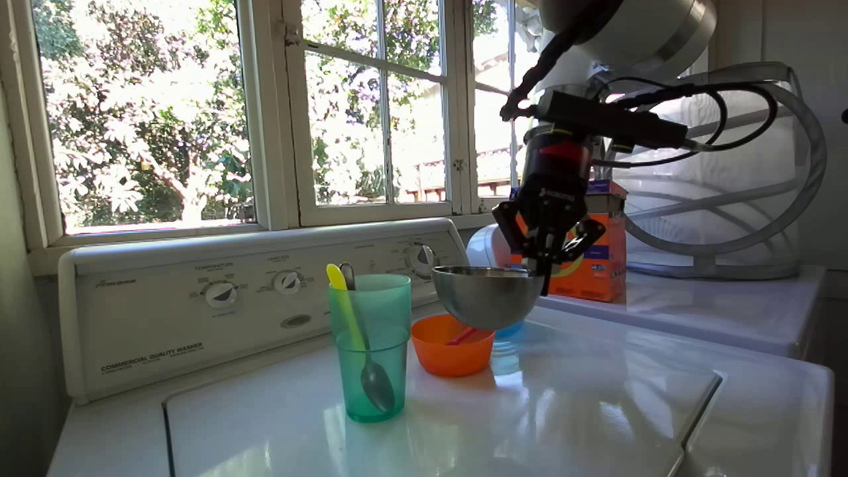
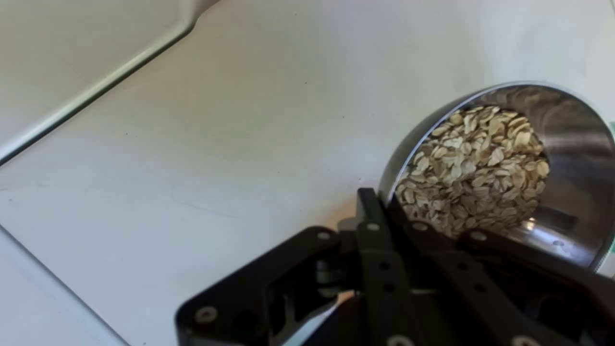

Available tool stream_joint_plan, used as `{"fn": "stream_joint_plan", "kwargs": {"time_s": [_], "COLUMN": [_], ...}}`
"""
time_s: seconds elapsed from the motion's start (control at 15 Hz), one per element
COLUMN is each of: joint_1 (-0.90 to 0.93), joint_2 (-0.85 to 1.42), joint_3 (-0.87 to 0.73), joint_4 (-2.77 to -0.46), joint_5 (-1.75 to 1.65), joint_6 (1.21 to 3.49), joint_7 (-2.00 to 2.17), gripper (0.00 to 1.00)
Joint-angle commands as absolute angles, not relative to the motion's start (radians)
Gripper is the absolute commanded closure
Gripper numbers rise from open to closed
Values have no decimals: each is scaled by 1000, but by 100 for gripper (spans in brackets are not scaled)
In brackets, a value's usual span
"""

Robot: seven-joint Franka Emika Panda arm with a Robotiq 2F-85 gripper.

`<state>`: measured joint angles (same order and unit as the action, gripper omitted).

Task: Pour the contents in the silver bowl into the blue bowl.

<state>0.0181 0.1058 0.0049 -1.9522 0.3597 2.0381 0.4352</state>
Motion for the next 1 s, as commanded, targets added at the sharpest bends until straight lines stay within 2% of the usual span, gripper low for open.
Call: {"fn": "stream_joint_plan", "kwargs": {"time_s": [0.0, 0.13, 0.93], "joint_1": [18, 18, -95], "joint_2": [99, 92, 192], "joint_3": [4, 5, -107], "joint_4": [-1950, -1950, -1839], "joint_5": [359, 359, 501], "joint_6": [2036, 2036, 2059], "joint_7": [436, 437, 694], "gripper": [96, 99, 99]}}
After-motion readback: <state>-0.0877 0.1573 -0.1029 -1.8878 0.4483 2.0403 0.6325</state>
